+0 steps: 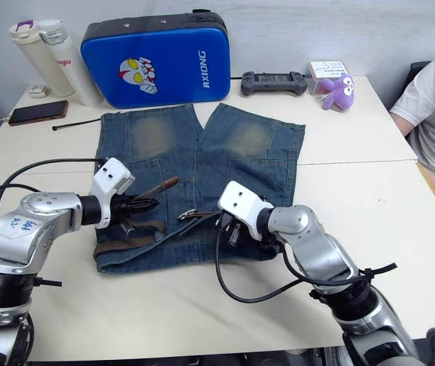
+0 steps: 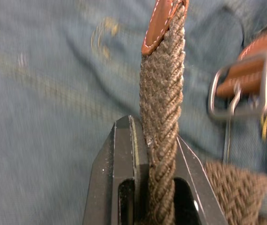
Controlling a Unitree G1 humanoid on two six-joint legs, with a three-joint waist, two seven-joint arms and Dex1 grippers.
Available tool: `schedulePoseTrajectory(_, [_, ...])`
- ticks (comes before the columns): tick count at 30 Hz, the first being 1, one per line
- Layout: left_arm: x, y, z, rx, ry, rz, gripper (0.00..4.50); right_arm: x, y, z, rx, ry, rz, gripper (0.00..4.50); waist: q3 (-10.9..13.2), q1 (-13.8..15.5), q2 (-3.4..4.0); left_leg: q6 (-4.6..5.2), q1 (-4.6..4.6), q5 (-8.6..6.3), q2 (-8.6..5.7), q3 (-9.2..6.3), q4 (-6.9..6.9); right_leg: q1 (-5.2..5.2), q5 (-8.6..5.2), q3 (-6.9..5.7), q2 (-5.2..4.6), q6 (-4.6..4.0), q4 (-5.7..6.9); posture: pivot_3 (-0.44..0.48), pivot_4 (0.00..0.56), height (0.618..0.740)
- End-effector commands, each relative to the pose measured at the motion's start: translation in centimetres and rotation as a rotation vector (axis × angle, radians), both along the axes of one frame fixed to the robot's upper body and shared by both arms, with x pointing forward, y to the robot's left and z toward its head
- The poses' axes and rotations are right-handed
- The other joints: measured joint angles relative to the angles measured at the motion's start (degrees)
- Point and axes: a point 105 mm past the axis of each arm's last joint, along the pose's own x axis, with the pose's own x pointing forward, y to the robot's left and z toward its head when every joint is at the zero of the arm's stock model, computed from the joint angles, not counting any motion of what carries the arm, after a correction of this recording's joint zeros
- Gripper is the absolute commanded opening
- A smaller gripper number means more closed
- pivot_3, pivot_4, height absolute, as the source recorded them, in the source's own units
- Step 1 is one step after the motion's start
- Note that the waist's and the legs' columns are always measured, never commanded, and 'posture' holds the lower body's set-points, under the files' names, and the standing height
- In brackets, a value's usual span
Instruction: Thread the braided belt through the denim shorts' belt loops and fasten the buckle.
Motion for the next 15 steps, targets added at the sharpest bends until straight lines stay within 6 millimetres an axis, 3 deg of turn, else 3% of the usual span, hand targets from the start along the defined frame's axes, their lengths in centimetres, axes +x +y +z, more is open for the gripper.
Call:
schedulePoseTrajectory(1, [-0.2,-0.6,0.9,-0.051,0.023,0.058,0.00,0.2,-0.3,1.4,0.119,0.025,-0.121,0.02,0.0,0.0,-0.01,-0.01,0.00,0.00,0.00,0.00,0.00,0.00,0.00,0.00,0.00,0.00,0.01,0.000,0.150,0.740])
schedulePoseTrajectory(7, [-0.1,-2.3,1.5,-0.128,0.062,0.052,0.00,-1.5,0.4,1.9,0.141,0.043,-0.058,0.02,0.0,0.0,-0.01,-0.09,0.00,0.05,-0.04,0.00,0.01,-0.02,0.00,0.00,0.00,0.00,0.02,0.000,0.150,0.740])
schedulePoseTrajectory(14, [0.6,-3.2,2.4,-0.102,0.010,-0.015,0.00,-3.1,-0.8,0.9,-0.185,-0.072,0.193,0.02,0.0,0.0,-0.01,-0.18,0.04,0.09,-0.09,-0.02,-0.07,0.00,-0.01,-0.01,-0.01,0.01,-0.30,0.000,0.150,0.740])
schedulePoseTrajectory(15, [0.7,-3.3,2.4,-0.101,0.008,-0.021,0.00,-3.1,-0.9,0.8,-0.199,-0.076,0.205,0.99,0.0,0.0,-0.01,-0.19,0.04,0.10,-0.09,-0.02,-0.07,0.01,-0.01,-0.01,-0.01,0.01,-0.31,0.000,0.150,0.740])
